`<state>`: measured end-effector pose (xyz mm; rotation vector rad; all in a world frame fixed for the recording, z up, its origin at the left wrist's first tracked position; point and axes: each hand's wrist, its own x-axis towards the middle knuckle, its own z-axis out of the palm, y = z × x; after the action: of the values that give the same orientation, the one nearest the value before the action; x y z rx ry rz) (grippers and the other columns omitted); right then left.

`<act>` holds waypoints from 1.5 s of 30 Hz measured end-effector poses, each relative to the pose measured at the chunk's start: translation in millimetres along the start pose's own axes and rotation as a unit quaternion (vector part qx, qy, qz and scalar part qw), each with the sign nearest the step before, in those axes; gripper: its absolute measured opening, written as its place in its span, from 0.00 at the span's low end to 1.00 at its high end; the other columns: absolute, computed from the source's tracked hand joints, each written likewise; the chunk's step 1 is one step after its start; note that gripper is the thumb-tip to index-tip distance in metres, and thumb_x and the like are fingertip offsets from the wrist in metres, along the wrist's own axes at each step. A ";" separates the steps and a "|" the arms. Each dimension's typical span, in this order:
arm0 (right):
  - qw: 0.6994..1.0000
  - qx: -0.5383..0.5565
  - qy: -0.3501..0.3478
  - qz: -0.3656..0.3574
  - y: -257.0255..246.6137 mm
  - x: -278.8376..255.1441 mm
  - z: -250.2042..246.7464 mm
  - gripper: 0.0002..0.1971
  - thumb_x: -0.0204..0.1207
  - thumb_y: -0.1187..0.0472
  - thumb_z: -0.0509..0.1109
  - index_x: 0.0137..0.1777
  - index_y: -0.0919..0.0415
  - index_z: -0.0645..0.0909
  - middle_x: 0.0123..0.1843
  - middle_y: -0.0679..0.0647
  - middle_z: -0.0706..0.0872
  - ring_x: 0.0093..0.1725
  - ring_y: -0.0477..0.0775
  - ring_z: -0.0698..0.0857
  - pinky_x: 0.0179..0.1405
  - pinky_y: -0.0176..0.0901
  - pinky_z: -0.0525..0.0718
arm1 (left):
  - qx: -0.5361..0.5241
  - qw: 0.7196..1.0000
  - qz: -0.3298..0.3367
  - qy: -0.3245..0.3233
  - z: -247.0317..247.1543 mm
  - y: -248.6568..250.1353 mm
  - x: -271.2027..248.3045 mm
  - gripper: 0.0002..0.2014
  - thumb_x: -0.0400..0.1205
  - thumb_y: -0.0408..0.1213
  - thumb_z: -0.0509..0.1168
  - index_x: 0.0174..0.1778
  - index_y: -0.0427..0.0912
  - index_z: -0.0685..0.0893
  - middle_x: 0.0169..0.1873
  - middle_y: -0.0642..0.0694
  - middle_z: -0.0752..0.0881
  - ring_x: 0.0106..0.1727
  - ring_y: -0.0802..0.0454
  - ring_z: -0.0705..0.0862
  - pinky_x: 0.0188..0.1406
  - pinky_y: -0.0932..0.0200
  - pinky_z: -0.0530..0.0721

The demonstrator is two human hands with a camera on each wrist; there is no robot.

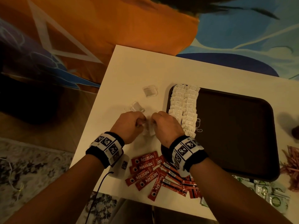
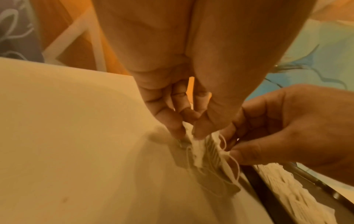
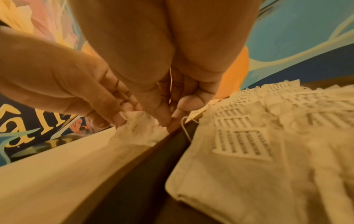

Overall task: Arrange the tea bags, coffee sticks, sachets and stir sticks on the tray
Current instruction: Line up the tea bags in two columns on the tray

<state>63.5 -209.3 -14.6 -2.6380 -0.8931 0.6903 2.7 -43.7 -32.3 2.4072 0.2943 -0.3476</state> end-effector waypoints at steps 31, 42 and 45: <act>0.999 -0.051 0.000 -0.017 -17.5 -1.4 20.1 0.25 0.82 0.66 0.68 0.77 0.58 0.68 0.66 0.61 0.80 0.64 0.65 0.81 0.56 0.55 0.86 | 0.038 0.995 -0.089 0.024 15.4 -16.2 -26.0 0.11 0.84 0.48 0.69 0.58 0.47 0.81 0.54 0.47 0.77 0.49 0.44 0.82 0.45 0.52 0.81; 0.984 0.163 0.052 0.043 2.9 -1.9 8.4 0.21 0.83 0.68 0.63 0.72 0.48 0.76 0.57 0.58 0.84 0.55 0.57 0.83 0.53 0.47 0.82 | -0.018 0.998 -0.051 0.034 8.9 -20.3 -27.0 0.08 0.84 0.45 0.70 0.53 0.53 0.77 0.48 0.50 0.80 0.46 0.50 0.80 0.43 0.57 0.76; 0.980 0.189 0.052 0.044 6.0 -1.6 11.9 0.19 0.82 0.68 0.65 0.65 0.44 0.80 0.54 0.56 0.85 0.53 0.56 0.83 0.54 0.51 0.86 | -0.020 0.998 -0.054 0.033 15.9 -17.1 -24.4 0.10 0.85 0.47 0.69 0.60 0.52 0.79 0.51 0.50 0.81 0.47 0.51 0.80 0.45 0.57 0.76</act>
<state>59.2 -213.7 -26.6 -2.3578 -0.5538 0.6610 -28.1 -44.3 -46.2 2.3717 0.4568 -0.3088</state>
